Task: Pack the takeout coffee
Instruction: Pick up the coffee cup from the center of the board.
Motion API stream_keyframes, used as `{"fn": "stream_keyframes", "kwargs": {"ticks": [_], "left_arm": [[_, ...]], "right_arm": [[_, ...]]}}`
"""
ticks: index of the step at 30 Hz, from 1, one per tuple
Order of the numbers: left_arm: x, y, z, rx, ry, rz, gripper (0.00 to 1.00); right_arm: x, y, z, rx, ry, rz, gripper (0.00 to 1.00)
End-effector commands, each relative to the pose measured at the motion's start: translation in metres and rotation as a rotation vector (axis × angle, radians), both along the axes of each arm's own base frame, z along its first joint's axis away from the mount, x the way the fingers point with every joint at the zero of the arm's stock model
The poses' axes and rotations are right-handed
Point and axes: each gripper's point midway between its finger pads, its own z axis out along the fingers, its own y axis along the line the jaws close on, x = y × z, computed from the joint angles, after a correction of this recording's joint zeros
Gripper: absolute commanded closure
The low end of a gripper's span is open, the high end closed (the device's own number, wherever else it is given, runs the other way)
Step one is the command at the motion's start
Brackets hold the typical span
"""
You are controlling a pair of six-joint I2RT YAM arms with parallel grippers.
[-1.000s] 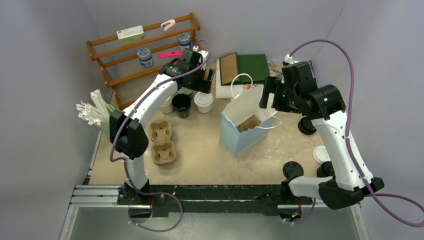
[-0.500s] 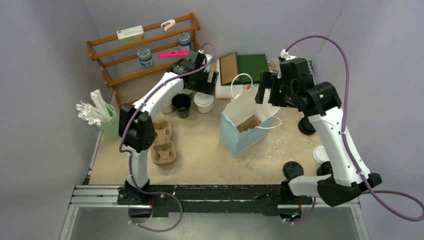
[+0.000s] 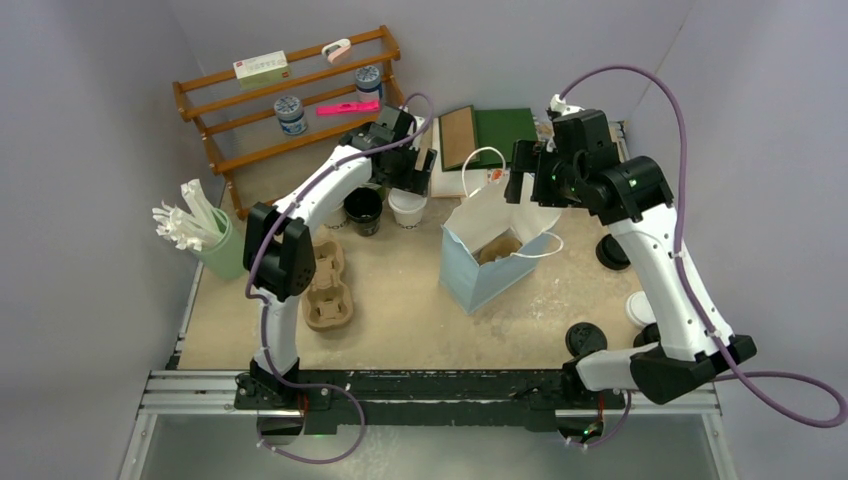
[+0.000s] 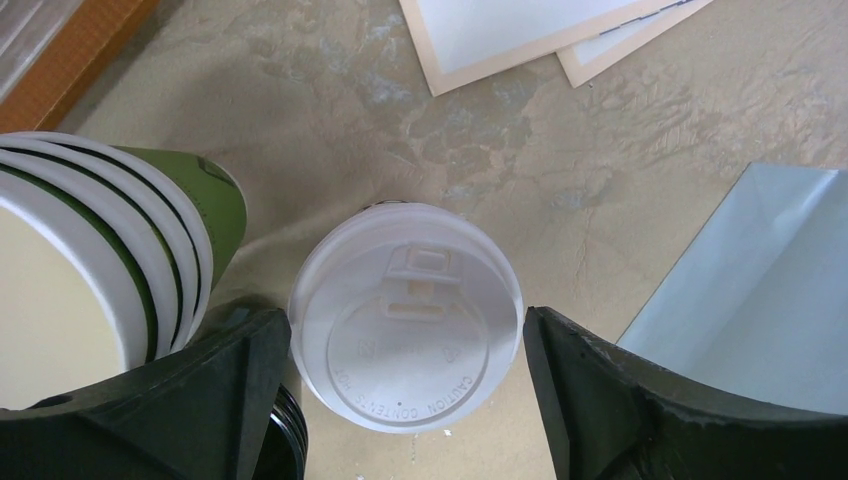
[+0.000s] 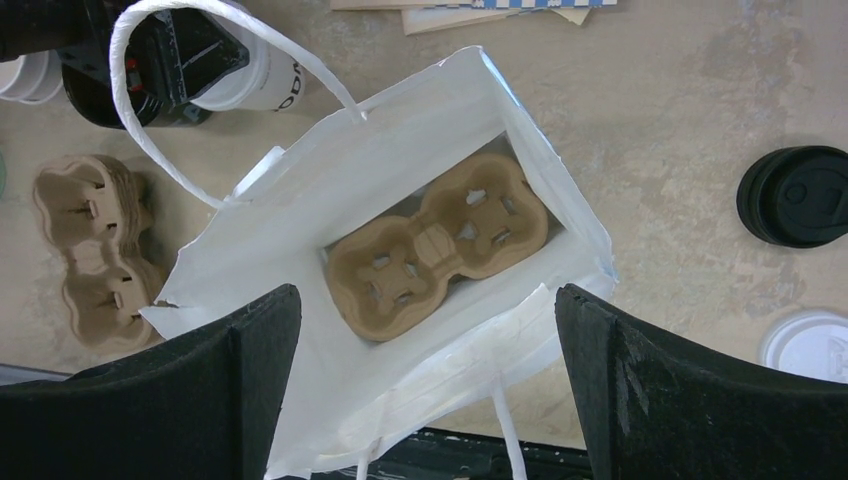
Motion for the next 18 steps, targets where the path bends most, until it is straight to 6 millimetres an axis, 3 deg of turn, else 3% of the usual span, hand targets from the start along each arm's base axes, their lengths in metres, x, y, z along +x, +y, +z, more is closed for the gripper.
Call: {"fn": "stream_keyframes", "kwargs": {"ticks": [1, 9, 18], "left_arm": [[0.004, 0.006, 0.002, 0.018, -0.019, 0.016, 0.11], [-0.003, 0.009, -0.006, 0.076, -0.007, 0.019, 0.1], [-0.004, -0.005, 0.007, 0.036, -0.047, -0.003, 0.05]], "right_arm": [[0.006, 0.002, 0.018, 0.007, -0.061, 0.024, 0.01], [0.007, 0.003, 0.015, 0.001, -0.053, 0.034, 0.01], [0.004, 0.002, 0.013, 0.002, -0.048, 0.036, 0.01]]}}
